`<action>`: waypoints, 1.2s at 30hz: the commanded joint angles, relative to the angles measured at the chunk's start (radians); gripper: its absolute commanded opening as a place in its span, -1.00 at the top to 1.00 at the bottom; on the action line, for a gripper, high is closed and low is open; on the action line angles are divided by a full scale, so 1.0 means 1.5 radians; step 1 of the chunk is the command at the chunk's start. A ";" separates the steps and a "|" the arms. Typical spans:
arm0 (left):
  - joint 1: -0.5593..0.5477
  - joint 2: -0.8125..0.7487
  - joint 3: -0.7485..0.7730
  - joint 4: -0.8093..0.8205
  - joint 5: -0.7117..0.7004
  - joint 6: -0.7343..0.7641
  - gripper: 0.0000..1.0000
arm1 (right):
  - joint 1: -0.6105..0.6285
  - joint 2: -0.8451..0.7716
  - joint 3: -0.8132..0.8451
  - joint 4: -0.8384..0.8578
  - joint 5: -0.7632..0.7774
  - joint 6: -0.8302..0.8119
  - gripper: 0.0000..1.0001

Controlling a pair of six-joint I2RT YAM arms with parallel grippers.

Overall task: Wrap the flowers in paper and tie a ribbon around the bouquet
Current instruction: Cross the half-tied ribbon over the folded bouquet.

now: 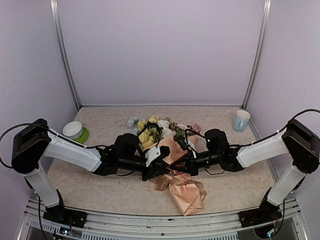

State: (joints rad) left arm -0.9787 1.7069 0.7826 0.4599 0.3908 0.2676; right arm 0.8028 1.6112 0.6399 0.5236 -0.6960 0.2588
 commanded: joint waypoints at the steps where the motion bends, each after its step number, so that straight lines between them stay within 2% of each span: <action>1: 0.006 0.005 0.005 -0.001 -0.017 -0.006 0.47 | 0.003 -0.017 -0.006 0.025 -0.015 -0.004 1.00; 7: 0.008 0.022 0.011 -0.002 -0.012 -0.012 0.51 | 0.004 -0.020 -0.008 0.023 -0.017 -0.007 1.00; 8: 0.008 0.025 0.012 -0.002 -0.003 -0.011 0.58 | 0.003 -0.021 -0.009 0.023 -0.016 -0.007 1.00; 11: 0.005 0.025 0.014 -0.003 0.009 -0.012 1.00 | 0.004 -0.023 -0.008 0.020 -0.014 -0.007 1.00; 13: 0.005 0.022 0.013 -0.001 0.014 -0.016 1.00 | 0.003 -0.023 -0.004 0.011 -0.009 -0.007 1.00; 17: 0.003 0.013 0.003 0.018 0.021 -0.034 1.00 | 0.003 -0.044 0.008 -0.051 0.015 -0.014 0.58; 21: 0.002 0.004 -0.008 0.037 0.032 -0.059 1.00 | 0.003 -0.125 -0.012 -0.131 0.060 -0.028 0.30; 28: -0.002 0.003 -0.018 0.050 0.032 -0.077 1.00 | 0.023 -0.248 -0.078 -0.271 0.152 -0.017 0.20; 32: -0.004 0.005 -0.015 0.049 0.032 -0.083 1.00 | 0.062 -0.275 -0.113 -0.266 0.185 -0.018 0.11; 36: -0.006 0.004 -0.015 0.046 0.031 -0.084 1.00 | 0.097 -0.243 -0.097 -0.267 0.206 -0.051 0.02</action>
State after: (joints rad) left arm -0.9783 1.7325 0.7650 0.5079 0.4225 0.1562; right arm 0.9058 1.2194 0.4759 0.1493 -0.4492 0.2249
